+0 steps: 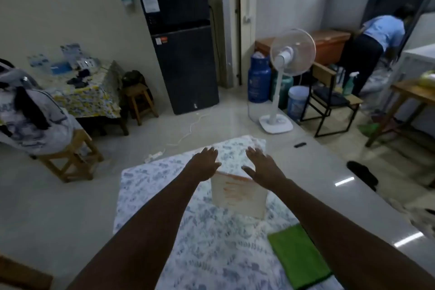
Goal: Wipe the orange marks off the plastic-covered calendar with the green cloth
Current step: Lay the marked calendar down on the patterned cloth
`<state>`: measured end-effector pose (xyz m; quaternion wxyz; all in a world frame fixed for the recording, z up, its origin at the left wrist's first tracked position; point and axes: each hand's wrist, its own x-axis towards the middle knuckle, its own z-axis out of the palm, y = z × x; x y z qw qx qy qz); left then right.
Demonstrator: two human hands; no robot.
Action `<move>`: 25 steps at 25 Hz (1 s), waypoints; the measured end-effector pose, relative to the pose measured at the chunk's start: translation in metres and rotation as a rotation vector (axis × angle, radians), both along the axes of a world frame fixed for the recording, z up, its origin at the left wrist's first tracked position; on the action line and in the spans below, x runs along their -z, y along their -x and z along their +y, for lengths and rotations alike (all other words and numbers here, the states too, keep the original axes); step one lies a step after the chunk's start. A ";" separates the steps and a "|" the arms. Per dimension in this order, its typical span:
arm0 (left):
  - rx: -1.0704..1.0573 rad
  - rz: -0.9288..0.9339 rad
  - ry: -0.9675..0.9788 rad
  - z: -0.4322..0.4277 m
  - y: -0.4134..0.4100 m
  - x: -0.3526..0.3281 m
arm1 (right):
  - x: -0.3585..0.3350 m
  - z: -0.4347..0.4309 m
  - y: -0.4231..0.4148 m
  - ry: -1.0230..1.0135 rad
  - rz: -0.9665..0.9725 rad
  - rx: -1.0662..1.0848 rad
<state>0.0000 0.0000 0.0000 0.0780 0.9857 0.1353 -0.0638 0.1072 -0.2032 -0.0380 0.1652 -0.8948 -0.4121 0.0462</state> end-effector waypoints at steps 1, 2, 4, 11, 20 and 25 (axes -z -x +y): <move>-0.017 0.051 0.016 -0.004 0.004 0.012 | 0.015 -0.010 0.004 0.028 0.023 0.021; -0.044 0.046 0.094 -0.003 0.007 0.027 | 0.028 -0.019 0.006 0.014 0.056 0.034; -0.125 -0.024 0.233 -0.003 0.022 0.061 | 0.059 -0.038 0.018 -0.028 0.123 0.091; -0.464 -0.171 0.621 -0.017 0.026 0.114 | 0.104 -0.032 0.038 -0.523 0.502 0.457; -0.646 -0.554 0.596 -0.006 0.069 0.112 | 0.102 -0.001 0.050 -0.598 0.503 0.491; -0.801 -0.506 0.689 0.015 0.127 0.124 | 0.112 0.046 0.060 -0.523 0.575 0.354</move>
